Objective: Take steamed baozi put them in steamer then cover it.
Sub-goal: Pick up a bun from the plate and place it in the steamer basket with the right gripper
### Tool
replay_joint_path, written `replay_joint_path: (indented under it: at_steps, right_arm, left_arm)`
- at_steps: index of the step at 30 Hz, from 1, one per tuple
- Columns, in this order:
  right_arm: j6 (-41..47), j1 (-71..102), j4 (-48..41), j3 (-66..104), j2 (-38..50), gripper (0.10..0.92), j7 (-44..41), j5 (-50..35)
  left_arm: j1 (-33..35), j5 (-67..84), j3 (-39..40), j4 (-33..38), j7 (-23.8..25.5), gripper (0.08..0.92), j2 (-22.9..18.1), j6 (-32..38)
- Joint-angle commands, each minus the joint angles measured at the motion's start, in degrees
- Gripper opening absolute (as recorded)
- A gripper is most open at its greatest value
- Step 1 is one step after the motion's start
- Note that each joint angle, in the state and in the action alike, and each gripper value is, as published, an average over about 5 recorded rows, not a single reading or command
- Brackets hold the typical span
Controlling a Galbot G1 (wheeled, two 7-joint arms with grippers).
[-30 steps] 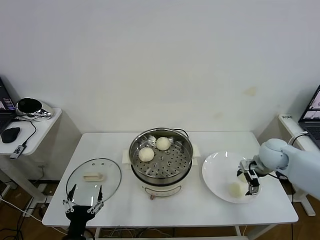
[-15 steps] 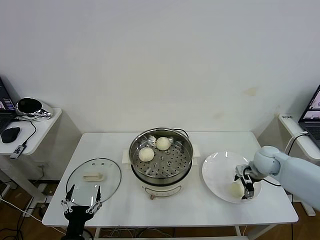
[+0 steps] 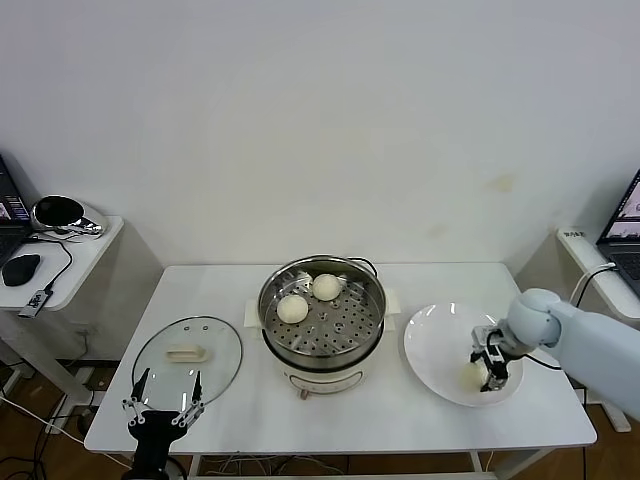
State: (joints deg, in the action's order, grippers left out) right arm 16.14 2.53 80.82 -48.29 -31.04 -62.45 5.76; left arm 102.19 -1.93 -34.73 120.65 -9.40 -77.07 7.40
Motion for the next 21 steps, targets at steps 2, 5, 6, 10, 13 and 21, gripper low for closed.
replay_joint_path:
  at_steps: [2,5,6,10,13,21]
  right_arm:
    - [-0.10,-9.35,0.24,-0.32,-0.05,0.628,-2.32,-3.16]
    - [0.14,-15.03,0.01,-1.11,-0.64,0.628,-3.35,-5.25]
    - [0.18,-17.07,-0.23,-1.81,-1.05,0.628,-3.65,-5.94]
    - [-0.18,-26.42,-1.52,-5.58,-4.19,0.628,-4.61,-9.30]
    - [-0.38,-33.43,-2.07,-8.07,-7.56,0.628,-4.99,-12.12]
    - [-3.34,-44.13,-0.84,-14.92,-18.54,0.628,-4.97,-18.32]
  left_arm:
    - [-0.03,0.08,0.09,0.12,-0.02,0.823,0.02,0.06]
    - [-0.05,0.26,0.10,0.15,-0.03,0.823,0.23,0.11]
    - [-0.05,0.33,0.10,0.19,-0.03,0.823,0.30,0.11]
    - [0.09,0.75,-0.04,0.49,-0.01,0.823,0.70,0.10]
    - [0.19,1.05,-0.24,0.45,-0.05,0.823,0.96,0.16]
    - [0.20,1.94,-1.14,0.62,-0.10,0.823,1.27,0.31]
